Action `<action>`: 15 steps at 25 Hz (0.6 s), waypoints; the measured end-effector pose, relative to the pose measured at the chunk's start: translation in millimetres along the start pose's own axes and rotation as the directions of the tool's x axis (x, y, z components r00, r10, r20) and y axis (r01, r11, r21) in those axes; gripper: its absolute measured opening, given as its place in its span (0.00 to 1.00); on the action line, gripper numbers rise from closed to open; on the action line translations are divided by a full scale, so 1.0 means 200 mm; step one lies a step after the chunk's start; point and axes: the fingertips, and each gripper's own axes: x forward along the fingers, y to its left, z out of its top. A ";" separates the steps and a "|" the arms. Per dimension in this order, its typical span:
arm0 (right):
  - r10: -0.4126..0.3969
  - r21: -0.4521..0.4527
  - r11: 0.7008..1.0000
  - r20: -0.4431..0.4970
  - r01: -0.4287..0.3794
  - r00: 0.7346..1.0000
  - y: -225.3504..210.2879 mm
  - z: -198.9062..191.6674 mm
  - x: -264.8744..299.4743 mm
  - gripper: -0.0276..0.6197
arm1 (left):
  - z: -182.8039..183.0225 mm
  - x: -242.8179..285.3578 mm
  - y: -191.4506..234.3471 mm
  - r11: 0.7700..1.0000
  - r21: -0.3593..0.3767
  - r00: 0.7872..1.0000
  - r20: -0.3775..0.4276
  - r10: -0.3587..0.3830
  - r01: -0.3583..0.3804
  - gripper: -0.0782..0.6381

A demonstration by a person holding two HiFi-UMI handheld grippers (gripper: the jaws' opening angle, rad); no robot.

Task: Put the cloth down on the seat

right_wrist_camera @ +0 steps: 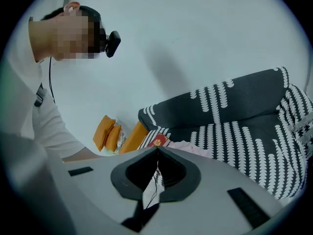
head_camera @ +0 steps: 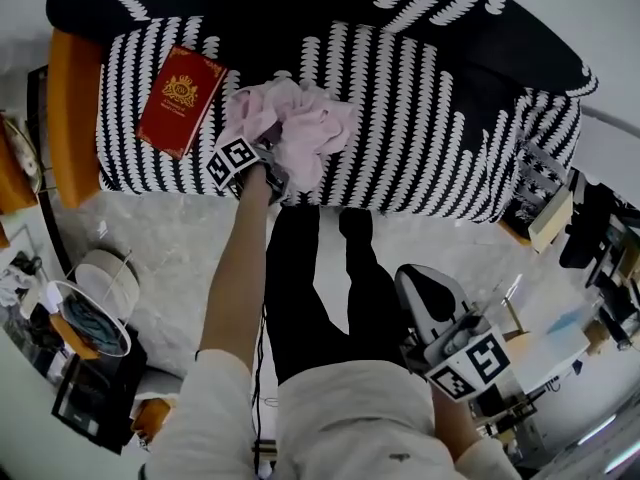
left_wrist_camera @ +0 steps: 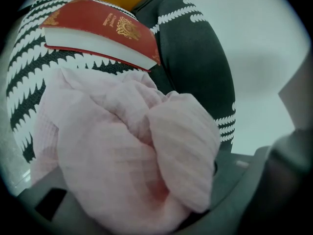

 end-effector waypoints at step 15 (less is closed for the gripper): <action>0.059 -0.044 0.997 0.005 -0.059 0.998 0.05 0.07 -0.09 0.05 | 0.01 -0.15 -0.13 0.996 -0.060 0.993 0.100 -0.065 0.071 0.67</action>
